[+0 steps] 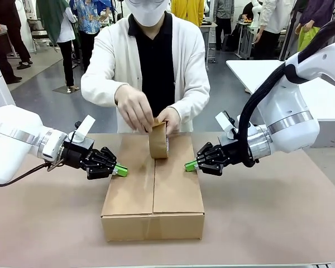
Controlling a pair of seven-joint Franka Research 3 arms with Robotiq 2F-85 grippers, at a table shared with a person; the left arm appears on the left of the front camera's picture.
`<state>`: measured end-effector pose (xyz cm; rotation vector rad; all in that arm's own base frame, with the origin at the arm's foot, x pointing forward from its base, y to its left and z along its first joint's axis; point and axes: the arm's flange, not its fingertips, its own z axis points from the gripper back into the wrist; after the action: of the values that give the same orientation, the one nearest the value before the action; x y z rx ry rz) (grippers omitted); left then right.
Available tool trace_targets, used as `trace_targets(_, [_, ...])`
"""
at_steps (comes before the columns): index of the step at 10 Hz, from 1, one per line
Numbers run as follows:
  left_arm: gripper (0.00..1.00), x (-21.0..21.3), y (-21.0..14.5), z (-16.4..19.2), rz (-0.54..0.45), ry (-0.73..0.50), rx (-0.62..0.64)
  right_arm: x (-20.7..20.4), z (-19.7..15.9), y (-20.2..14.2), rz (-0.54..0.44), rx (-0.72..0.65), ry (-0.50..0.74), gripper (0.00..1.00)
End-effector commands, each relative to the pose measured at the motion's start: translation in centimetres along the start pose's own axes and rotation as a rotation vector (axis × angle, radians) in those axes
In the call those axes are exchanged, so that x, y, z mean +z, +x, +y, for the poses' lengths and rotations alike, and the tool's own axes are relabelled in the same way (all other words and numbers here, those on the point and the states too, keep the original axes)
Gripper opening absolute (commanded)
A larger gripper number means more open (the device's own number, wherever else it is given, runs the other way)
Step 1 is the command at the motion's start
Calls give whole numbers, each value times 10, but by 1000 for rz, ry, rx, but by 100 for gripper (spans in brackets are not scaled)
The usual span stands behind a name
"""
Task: Wrap the clocks to prevent damage.
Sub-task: After the human seals the box with tape, release both hands from the side flaps of the Package Box.
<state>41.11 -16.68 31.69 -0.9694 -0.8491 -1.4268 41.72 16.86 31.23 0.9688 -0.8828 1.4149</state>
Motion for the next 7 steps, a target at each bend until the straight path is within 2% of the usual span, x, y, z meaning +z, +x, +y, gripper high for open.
trace_targets(1, [0, -2, -4, 0, 8, 6, -2, -2, 1, -3, 3, -9, -1, 1])
trace_targets(7, [0, -2, -4, 0, 8, 6, -2, -2, 1, -3, 3, -9, -1, 1])
